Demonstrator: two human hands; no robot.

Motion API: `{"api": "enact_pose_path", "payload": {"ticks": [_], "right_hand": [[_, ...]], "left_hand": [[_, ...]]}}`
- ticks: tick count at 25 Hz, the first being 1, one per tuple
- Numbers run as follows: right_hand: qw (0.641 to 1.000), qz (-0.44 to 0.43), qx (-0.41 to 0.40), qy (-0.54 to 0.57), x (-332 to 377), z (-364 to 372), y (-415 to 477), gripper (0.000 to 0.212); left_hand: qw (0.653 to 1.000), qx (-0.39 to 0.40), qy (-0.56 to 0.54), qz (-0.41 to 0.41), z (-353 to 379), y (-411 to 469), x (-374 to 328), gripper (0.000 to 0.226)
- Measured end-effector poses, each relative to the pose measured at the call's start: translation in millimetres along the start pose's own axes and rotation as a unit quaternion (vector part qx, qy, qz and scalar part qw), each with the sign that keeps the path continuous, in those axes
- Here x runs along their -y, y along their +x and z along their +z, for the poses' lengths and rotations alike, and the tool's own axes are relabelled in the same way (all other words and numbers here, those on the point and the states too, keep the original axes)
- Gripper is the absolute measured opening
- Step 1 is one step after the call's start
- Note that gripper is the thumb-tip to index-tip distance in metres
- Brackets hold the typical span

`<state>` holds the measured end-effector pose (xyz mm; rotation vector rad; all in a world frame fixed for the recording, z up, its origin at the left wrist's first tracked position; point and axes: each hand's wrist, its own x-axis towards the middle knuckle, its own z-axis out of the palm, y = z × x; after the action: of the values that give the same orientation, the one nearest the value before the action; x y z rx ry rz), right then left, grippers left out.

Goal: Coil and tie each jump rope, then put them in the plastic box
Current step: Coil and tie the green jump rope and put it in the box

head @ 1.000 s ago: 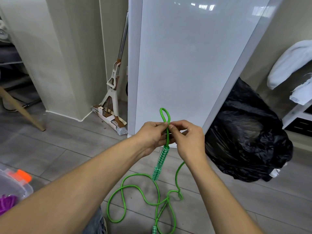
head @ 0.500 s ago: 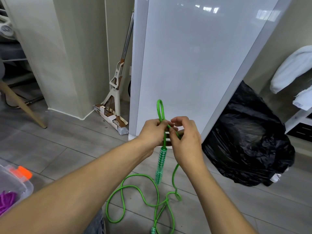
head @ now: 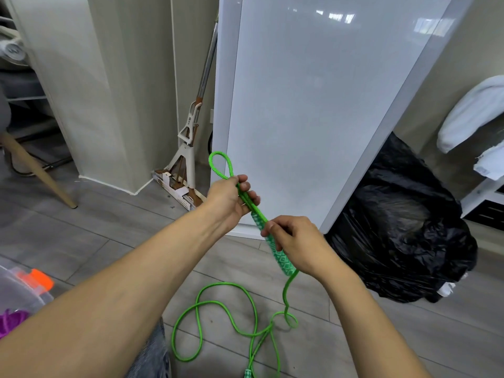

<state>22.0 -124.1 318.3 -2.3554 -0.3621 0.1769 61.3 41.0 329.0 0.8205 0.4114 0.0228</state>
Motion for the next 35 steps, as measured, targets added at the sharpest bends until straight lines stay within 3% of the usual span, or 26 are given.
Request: {"api": "enact_pose_path", "payload": {"ticks": [2,5,7,9,11,16,21,25,31,35], "right_hand": [[0.999,-0.001,0.044,-0.014,-5.7,-12.1,-3.0,0.027],[0.997,0.012,0.033,-0.073,-17.6,-29.2,-4.8,0.022],[0.994,0.015,-0.023,-0.106,-23.8,-41.2,-4.9,0.019],[0.987,0.016,-0.093,-0.134,-29.9,-53.5,-6.2,0.019],[0.981,0.007,-0.143,-0.129,-31.7,-58.8,-8.6,0.018],[0.978,-0.050,-0.198,-0.047,-8.5,-39.7,-8.1,0.020],[0.963,-0.013,-0.269,-0.023,-10.7,-37.5,-3.2,0.020],[0.953,0.002,-0.302,-0.007,-14.9,-40.9,-2.1,0.020],[0.953,0.007,-0.302,-0.023,-13.3,-34.6,-2.1,0.018],[0.945,0.033,-0.323,-0.038,-13.4,-34.2,-2.4,0.025]], "left_hand": [[1.000,-0.015,0.014,0.024,-6.3,10.4,-7.5,0.027],[0.974,-0.028,0.197,0.105,-17.6,23.9,-10.3,0.028],[0.910,-0.042,0.380,0.160,-23.4,25.8,-12.1,0.028],[0.820,-0.058,0.530,0.210,-26.5,22.7,-15.8,0.029],[0.786,-0.044,0.573,0.230,-26.2,16.8,-16.6,0.029],[0.840,0.144,0.504,0.141,-14.7,-3.6,11.9,0.025],[0.868,0.271,0.415,0.038,-0.1,-26.4,24.3,0.030],[0.893,0.282,0.350,-0.005,6.7,-29.7,29.6,0.030],[0.864,0.320,0.384,-0.061,5.2,-36.7,34.2,0.025],[0.908,0.292,0.284,-0.094,7.7,-40.9,35.3,0.021]]}}
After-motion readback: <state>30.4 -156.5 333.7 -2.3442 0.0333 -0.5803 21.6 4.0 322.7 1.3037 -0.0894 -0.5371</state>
